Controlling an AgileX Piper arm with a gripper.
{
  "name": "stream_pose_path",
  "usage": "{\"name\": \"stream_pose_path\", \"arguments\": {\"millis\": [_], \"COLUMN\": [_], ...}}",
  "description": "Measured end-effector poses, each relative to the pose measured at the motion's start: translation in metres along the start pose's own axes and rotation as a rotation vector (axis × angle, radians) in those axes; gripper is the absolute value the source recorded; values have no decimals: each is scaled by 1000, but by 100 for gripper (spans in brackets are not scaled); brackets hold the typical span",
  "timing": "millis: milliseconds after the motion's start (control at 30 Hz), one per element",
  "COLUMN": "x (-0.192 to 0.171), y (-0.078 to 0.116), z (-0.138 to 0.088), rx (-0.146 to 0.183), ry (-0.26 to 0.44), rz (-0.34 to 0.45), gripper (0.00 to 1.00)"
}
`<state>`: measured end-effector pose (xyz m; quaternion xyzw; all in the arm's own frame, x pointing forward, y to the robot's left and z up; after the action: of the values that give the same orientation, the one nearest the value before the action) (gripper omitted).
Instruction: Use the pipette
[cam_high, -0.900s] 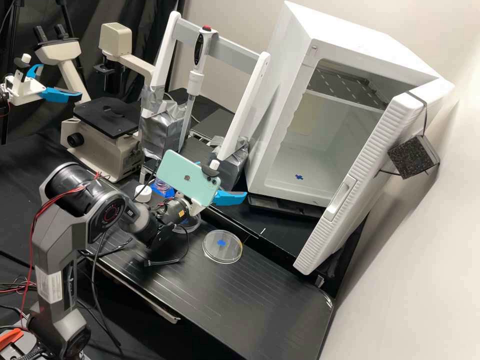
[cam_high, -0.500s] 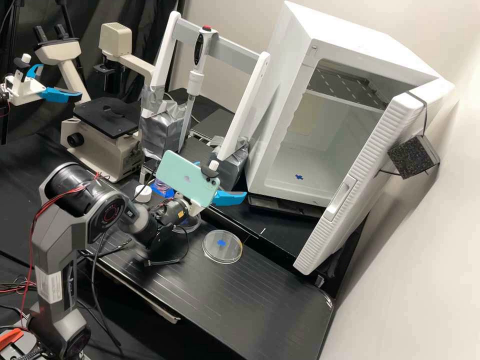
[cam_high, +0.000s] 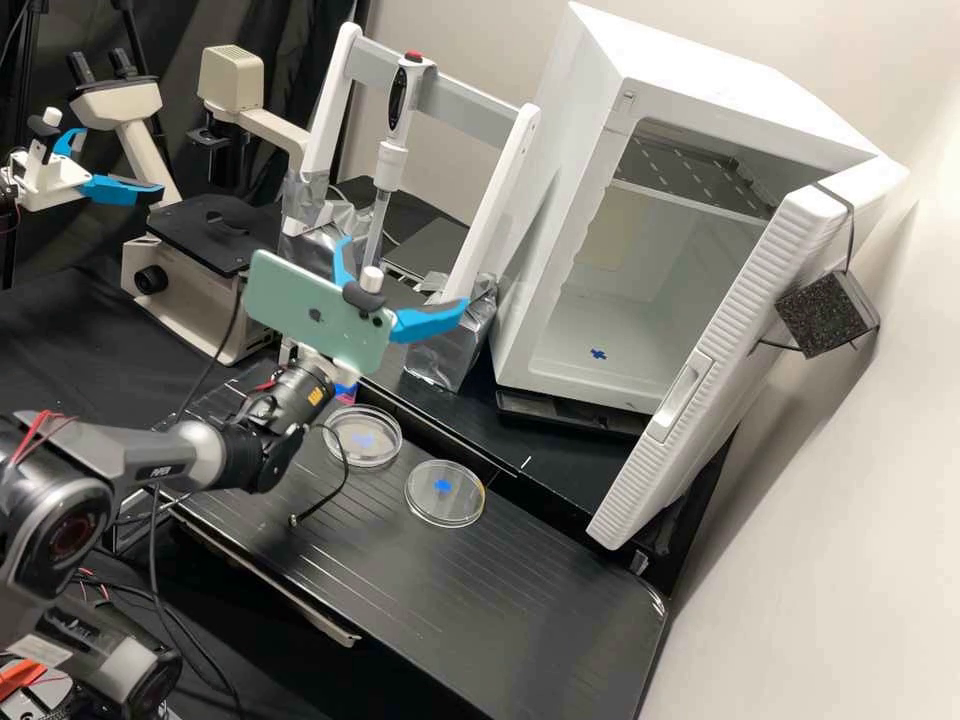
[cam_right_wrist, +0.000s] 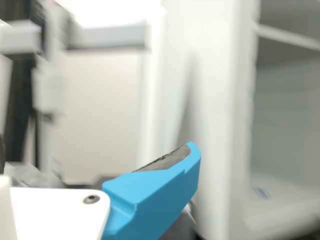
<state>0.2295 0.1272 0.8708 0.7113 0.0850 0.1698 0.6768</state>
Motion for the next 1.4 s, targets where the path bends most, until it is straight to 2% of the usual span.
{"name": "stream_pose_path", "arguments": {"millis": [133,333,367,567,600,800,900,1300,1400], "x": [10,35,40,76,81,108,118,144,148], "y": [3,7,9,0,-2,-4,-5,-13,-16], "z": [-32,-69,-75,-98,-98,-107,-108,-110,-108], "rx": [-29,-62,-77,-135,-135,-201,-218,-250,-248], "ry": [49,50,56,13,0,-22,-35,-77,-95], "rz": [-14,-11,-5,-57,-66,-91,-96,-132,-142], "gripper": [100,100,100,100,100,100,100,100,100]}}
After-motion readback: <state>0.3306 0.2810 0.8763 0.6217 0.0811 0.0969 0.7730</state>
